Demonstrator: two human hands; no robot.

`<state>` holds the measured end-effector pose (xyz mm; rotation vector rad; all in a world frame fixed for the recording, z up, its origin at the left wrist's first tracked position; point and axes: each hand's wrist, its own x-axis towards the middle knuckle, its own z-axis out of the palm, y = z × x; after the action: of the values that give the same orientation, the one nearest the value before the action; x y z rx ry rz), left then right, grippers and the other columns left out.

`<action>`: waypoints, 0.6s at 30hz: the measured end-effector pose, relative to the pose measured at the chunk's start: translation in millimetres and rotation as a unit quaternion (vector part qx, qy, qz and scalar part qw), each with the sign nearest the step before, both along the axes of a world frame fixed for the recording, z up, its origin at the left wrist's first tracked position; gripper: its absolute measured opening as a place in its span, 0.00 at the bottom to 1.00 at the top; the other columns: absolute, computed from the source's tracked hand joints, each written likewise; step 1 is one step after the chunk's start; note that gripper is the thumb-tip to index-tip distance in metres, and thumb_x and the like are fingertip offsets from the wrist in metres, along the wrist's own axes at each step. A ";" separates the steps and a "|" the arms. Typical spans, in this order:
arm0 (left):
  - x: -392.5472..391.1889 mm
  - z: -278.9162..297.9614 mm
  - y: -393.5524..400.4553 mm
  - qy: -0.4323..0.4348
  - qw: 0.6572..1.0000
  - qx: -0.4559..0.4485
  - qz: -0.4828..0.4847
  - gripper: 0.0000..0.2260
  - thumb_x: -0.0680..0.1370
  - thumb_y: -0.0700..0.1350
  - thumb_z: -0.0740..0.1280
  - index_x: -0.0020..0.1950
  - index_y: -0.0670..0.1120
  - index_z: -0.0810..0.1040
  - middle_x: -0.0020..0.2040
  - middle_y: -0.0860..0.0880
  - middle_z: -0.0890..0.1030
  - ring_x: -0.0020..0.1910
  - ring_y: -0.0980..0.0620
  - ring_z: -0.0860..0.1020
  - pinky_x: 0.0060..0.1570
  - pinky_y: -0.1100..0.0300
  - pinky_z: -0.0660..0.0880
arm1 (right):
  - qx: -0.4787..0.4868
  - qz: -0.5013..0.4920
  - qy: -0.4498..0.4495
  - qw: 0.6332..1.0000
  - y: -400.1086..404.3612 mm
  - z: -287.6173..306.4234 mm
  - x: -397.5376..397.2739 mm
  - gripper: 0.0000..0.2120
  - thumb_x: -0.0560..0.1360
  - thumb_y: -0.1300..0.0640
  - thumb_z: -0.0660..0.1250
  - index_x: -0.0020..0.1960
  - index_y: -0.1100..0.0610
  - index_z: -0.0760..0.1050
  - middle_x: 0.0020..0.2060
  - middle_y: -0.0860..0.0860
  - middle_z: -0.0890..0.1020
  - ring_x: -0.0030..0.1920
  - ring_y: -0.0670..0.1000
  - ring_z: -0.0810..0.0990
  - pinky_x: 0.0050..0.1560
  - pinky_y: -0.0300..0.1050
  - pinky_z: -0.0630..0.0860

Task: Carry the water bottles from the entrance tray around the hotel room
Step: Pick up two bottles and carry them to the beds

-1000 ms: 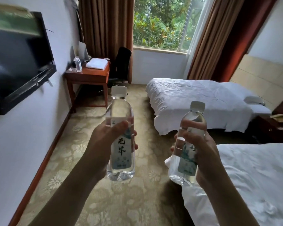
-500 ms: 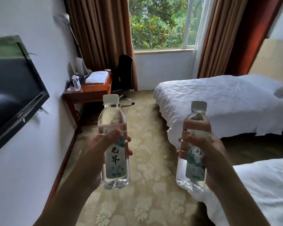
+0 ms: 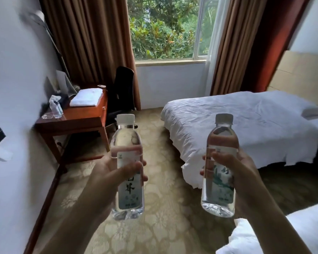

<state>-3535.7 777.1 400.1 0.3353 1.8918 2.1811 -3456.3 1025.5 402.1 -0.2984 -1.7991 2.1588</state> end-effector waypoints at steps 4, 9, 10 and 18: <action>-107.6 -2.9 24.7 -0.013 0.998 0.024 -0.052 0.32 0.56 0.52 0.76 0.56 0.41 0.77 0.44 0.43 0.86 0.36 0.45 0.85 0.35 0.54 0.81 | 0.005 -0.056 -0.002 0.998 6.7 -4.8 -75.0 0.30 0.54 0.47 0.78 0.53 0.55 0.77 0.39 0.54 0.83 0.36 0.57 0.83 0.35 0.47 0.80; -209.7 18.5 90.6 -0.010 0.986 0.038 -0.161 0.28 0.56 0.53 0.75 0.52 0.44 0.79 0.42 0.44 0.86 0.35 0.45 0.84 0.35 0.51 0.83 | 0.050 -0.163 -0.015 0.985 29.7 12.8 -138.5 0.24 0.60 0.48 0.74 0.54 0.57 0.76 0.37 0.52 0.83 0.36 0.52 0.84 0.36 0.43 0.81; -223.5 21.9 107.3 -0.011 0.981 0.038 -0.188 0.28 0.55 0.53 0.75 0.52 0.43 0.79 0.42 0.43 0.86 0.34 0.45 0.84 0.33 0.53 0.82 | 0.053 -0.189 -0.010 0.981 37.1 17.5 -144.4 0.24 0.60 0.48 0.73 0.54 0.55 0.76 0.37 0.51 0.83 0.37 0.51 0.84 0.36 0.43 0.81; -261.8 24.2 263.5 -0.036 0.935 0.039 -0.351 0.28 0.52 0.50 0.77 0.49 0.41 0.81 0.38 0.41 0.85 0.32 0.44 0.84 0.31 0.55 0.82 | 0.027 -0.367 0.013 0.930 126.4 24.0 -146.0 0.19 0.65 0.56 0.69 0.55 0.57 0.77 0.39 0.56 0.82 0.36 0.56 0.82 0.34 0.45 0.80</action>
<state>-3797.5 1040.7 424.3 0.7918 1.3496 1.7399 -3602.3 1151.9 426.1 -0.7816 -1.4062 1.5653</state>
